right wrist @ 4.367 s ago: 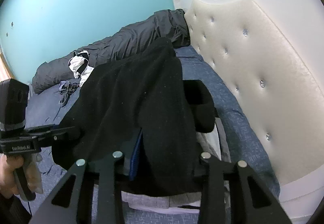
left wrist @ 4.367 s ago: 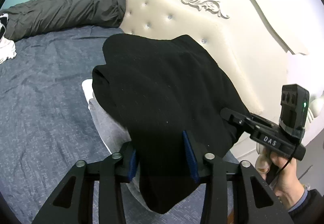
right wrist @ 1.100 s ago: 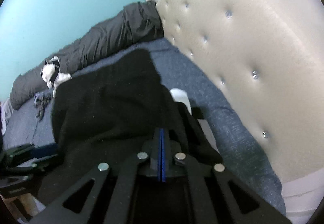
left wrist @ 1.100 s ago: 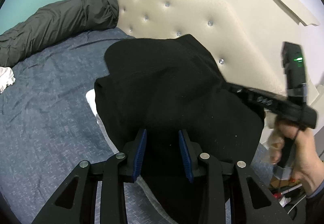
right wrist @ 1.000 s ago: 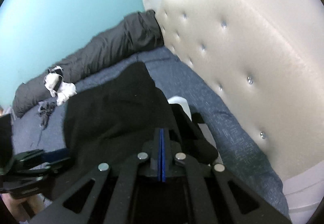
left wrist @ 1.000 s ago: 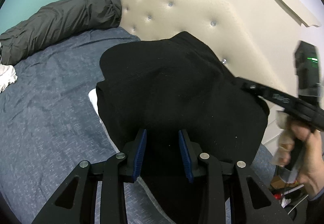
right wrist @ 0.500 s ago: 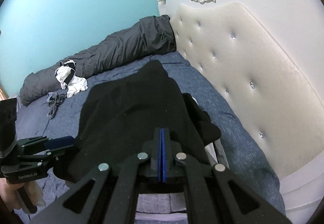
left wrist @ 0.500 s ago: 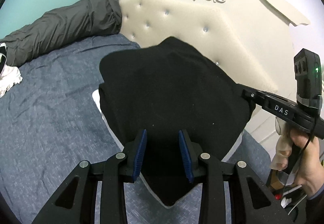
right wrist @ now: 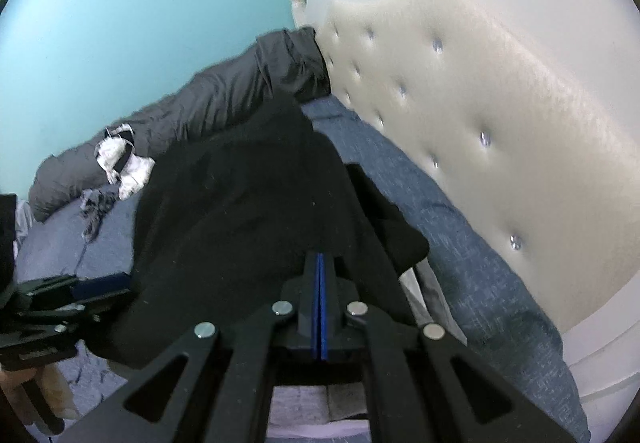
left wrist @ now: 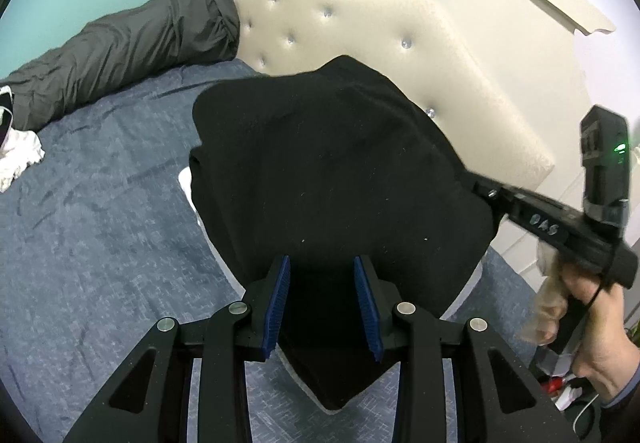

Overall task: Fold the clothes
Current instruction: 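Open both tools and release the garment on the stack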

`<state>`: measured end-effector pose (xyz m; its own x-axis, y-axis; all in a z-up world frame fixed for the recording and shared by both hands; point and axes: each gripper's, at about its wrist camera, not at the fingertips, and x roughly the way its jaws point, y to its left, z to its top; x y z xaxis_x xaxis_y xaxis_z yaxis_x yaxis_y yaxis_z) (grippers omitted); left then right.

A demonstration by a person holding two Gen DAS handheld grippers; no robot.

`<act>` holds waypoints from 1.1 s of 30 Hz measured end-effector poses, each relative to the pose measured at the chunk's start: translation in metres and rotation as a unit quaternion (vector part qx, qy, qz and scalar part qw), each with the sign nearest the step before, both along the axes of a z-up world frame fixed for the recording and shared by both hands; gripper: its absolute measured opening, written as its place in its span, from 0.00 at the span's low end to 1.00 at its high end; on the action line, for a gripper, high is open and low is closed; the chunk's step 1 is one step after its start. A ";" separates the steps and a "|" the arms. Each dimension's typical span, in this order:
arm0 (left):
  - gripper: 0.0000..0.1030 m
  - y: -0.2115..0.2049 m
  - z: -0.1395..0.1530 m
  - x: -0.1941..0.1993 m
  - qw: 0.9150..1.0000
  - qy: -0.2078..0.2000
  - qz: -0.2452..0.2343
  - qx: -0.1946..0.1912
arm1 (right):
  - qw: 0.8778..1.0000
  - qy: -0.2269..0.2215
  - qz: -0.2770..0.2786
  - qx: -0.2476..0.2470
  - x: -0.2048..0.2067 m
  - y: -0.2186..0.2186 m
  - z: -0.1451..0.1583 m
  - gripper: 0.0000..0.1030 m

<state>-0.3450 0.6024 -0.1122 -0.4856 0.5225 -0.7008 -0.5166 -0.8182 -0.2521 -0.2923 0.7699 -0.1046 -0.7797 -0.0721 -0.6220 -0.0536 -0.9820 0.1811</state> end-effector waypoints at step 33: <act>0.42 -0.027 0.101 0.064 0.999 0.037 0.014 0.033 | 0.998 0.051 -0.033 -0.019 0.082 -0.002 0.088 0.00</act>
<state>-0.2806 0.5755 -0.0108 -0.5492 0.5522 -0.6273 -0.5136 -0.8151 -0.2678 -0.2106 0.7683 -0.0171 -0.8427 -0.0394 -0.5369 -0.0982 -0.9693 0.2253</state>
